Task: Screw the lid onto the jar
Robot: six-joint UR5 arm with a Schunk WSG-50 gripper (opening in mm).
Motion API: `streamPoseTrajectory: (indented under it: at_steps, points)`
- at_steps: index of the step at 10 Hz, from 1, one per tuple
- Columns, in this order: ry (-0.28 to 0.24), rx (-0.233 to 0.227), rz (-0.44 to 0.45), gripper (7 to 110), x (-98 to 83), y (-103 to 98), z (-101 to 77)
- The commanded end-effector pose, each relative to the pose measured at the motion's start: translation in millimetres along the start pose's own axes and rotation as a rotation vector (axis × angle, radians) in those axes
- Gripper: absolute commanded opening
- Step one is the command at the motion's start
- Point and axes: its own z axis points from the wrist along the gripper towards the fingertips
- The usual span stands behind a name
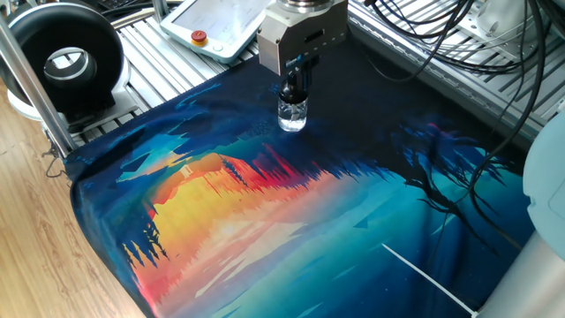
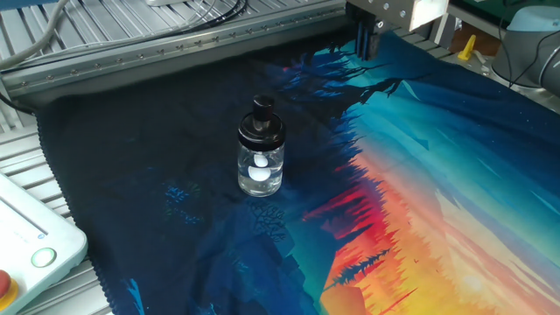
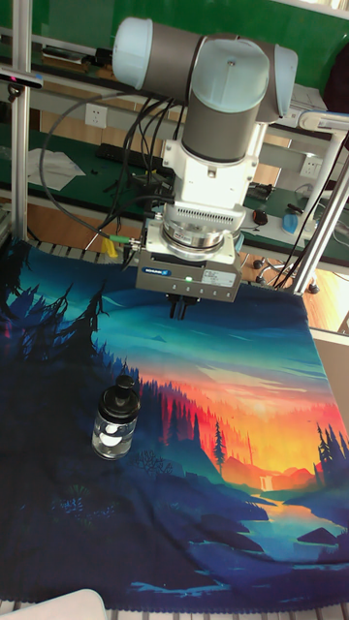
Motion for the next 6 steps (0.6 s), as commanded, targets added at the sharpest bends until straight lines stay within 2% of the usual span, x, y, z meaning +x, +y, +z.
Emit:
streamPoseTrajectory:
  at_steps: [1,4,5,6]
  points:
    - [-0.032,-0.023,0.004,7,-7.7,5.5,-1.6]
    - [-0.133,-0.037,0.005,7,-32.5,9.8,-4.9]
    - [-0.127,-0.013,-0.005,7,-31.0,4.1,-4.6]
    - [-0.096,-0.015,0.005,7,-23.5,5.2,-3.0]
